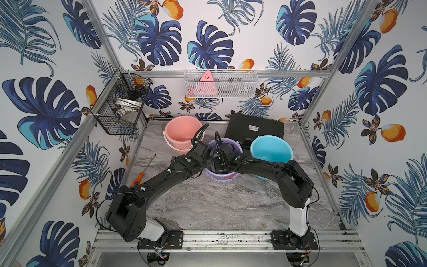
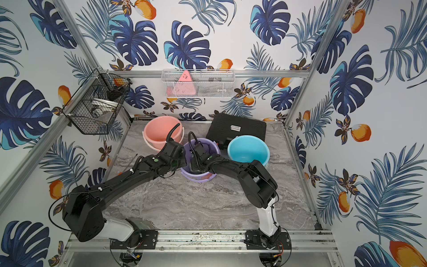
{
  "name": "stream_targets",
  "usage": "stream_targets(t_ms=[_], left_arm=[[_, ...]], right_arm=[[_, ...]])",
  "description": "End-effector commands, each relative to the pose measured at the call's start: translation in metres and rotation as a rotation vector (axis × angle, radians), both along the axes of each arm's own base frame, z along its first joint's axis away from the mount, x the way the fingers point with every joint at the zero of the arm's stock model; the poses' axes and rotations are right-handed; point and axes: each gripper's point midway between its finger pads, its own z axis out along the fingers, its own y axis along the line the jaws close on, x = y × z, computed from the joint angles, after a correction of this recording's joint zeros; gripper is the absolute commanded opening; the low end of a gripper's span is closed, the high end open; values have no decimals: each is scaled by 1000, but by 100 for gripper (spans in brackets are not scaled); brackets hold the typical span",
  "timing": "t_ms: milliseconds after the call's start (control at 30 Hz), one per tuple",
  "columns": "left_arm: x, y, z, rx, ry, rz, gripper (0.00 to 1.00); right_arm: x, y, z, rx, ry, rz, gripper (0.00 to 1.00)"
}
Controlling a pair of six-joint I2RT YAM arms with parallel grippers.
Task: Wipe the inside of the bucket with a cloth
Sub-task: Wipe the dirt from the inside of the bucket.
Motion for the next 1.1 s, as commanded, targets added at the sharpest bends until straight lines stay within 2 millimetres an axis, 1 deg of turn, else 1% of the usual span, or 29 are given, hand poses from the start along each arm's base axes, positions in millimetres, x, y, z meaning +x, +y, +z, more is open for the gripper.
stream_targets(t_ms=[0, 133, 300, 333, 367, 500, 633, 733, 800, 867, 1000, 1067], left_arm=[[-26, 16, -19, 115, 151, -46, 0], [-28, 17, -24, 131, 176, -48, 0], [-32, 17, -31, 132, 197, -59, 0], [-33, 17, -33, 134, 207, -62, 0], [-34, 17, -35, 134, 211, -63, 0], [-36, 15, -38, 126, 222, -72, 0], [-37, 15, -42, 128, 227, -80, 0], [-39, 14, -47, 126, 240, -85, 0], [-39, 13, -50, 122, 243, -84, 0], [-38, 12, -51, 117, 244, -85, 0], [-37, 12, -51, 118, 242, -79, 0], [-36, 12, -49, 121, 239, -81, 0]], right_arm=[[16, 0, 23, 13, -169, -38, 0], [26, -17, 18, -48, -222, -123, 0], [44, -33, 12, -132, -256, -216, 0], [48, -37, 14, -132, -259, -242, 0], [51, -39, 1, -151, -244, -254, 0], [65, -53, -18, -187, -190, -319, 0], [70, -65, -38, -171, -116, -352, 0], [71, -70, -50, -172, -61, -366, 0], [71, -64, -55, -153, -31, -345, 0], [69, -52, -58, -119, 3, -306, 0], [65, -20, -56, 1, 69, -202, 0], [61, -2, -51, 73, 93, -134, 0]])
